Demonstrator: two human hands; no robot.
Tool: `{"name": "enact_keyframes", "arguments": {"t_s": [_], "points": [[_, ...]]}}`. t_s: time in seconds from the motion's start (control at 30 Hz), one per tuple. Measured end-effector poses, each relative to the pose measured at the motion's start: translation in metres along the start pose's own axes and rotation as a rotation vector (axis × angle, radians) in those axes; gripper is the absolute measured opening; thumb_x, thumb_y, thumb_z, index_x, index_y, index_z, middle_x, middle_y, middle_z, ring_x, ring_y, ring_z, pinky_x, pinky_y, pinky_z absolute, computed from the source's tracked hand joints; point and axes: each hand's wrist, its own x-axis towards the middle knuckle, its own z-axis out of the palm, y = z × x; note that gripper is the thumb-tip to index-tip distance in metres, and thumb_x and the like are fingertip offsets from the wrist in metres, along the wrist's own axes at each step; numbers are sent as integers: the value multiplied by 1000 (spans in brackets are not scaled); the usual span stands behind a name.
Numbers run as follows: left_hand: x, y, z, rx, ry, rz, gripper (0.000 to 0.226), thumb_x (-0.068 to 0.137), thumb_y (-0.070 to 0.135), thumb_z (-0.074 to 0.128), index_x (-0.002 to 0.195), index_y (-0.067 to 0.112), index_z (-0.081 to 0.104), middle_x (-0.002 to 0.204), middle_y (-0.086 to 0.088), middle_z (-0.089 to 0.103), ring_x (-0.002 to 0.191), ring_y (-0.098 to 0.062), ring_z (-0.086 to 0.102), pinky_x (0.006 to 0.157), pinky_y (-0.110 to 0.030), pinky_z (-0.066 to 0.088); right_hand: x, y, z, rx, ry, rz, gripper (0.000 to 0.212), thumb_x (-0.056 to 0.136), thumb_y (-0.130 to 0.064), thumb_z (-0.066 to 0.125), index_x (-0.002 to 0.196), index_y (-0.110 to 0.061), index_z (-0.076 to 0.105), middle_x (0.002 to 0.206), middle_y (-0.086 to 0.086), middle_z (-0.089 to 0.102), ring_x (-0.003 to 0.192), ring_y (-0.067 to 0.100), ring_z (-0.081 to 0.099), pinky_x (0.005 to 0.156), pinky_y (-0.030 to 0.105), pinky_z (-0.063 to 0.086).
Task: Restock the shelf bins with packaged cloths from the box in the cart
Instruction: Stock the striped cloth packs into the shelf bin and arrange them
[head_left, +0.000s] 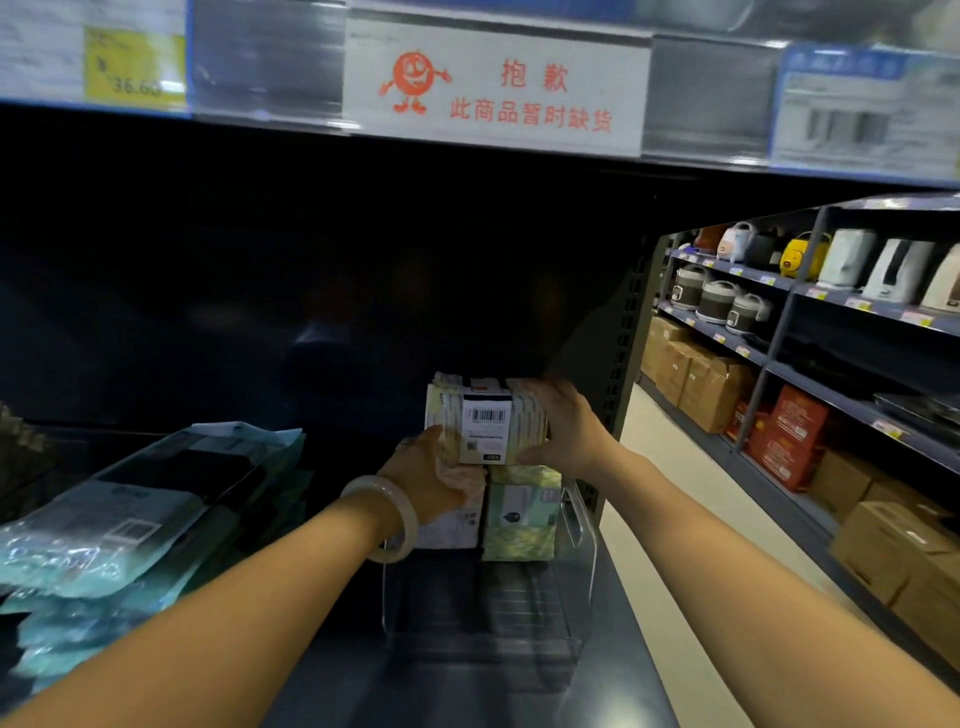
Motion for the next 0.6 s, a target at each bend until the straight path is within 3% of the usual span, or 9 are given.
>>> {"name": "enact_keyframes", "arguments": {"t_s": [0.1,0.2,0.4,0.6], "points": [[-3,2,2,269,-17,-35,90,87,28,63,152,17,0,158,-13,6,145,-29,15,117,-38,22,-14,-10,-6,-77,72,-65,84,71,-25,79,143,-17,37,144,12,36,135,29,35,107,29,31],[-10,11,6,468,2,-50,90,90,34,58,151,20,-7,159,-13,-6,147,-31,1,120,-42,13,-30,-28,-7,-176,70,-129,73,80,-30,71,142,-12,36,148,10,34,138,27,29,110,29,26],[-36,23,7,783,65,-19,86,93,29,52,151,19,-12,159,-10,-13,147,-27,-11,119,-42,2,-54,-57,14,-278,-95,-91,75,83,-23,68,145,-17,26,156,10,11,145,29,7,115,39,18],[-76,9,-4,795,134,-8,85,90,38,53,152,18,-2,160,-13,-3,148,-28,-4,120,-43,8,-85,-86,22,-315,-174,-71,78,83,-21,69,146,-16,23,157,10,6,146,29,0,118,41,15]]}}
